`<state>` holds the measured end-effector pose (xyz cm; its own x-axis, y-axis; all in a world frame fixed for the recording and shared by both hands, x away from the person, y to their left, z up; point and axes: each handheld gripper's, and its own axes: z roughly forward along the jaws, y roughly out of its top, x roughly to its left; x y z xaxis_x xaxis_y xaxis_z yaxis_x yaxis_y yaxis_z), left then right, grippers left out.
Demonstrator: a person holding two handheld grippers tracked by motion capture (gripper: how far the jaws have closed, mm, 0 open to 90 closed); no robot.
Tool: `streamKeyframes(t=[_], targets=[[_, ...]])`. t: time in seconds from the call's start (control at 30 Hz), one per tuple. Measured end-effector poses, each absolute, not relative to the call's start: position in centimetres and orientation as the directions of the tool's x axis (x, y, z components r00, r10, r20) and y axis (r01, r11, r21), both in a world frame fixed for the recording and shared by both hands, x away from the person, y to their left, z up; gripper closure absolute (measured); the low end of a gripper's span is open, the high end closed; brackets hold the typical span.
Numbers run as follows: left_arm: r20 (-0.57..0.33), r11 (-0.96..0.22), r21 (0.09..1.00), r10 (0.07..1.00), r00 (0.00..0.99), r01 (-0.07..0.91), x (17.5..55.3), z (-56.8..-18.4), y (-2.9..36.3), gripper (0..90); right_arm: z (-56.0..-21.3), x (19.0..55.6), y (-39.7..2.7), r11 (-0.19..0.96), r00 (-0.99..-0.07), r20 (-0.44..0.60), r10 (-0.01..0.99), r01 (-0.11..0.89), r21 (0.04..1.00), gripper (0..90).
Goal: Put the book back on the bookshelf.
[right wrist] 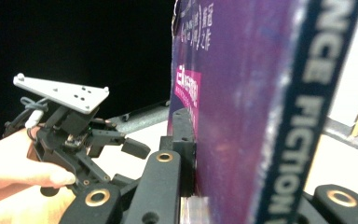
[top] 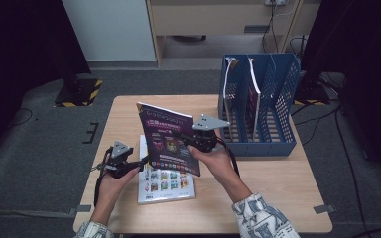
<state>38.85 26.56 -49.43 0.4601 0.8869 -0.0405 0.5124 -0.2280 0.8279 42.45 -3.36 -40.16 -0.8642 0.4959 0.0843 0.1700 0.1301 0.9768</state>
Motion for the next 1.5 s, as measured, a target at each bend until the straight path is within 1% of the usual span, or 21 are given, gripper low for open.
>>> streamKeyframes(t=[0.2,0.3,0.6,1.5], targets=[[-0.037,-0.234,0.819,0.889,0.457,0.523,38.9,-49.6,26.6,21.5,-39.6,42.5,-4.1,0.108,-0.852,0.080,0.518,0.157,0.982,84.2],[-0.039,-0.233,0.818,0.890,0.455,0.526,39.0,-49.7,26.6,21.3,-39.3,42.5,-4.4,0.109,-0.846,0.065,0.528,0.143,0.984,84.2],[-0.039,-0.234,0.815,0.891,0.453,0.529,39.0,-49.8,26.7,21.2,-38.9,42.6,-5.0,0.091,-0.836,0.065,0.545,0.136,0.987,84.2],[-0.035,-0.244,0.807,0.889,0.456,0.537,39.0,-50.0,26.6,20.6,-38.4,42.9,-6.6,0.047,-0.808,0.090,0.582,0.144,0.988,84.2]])
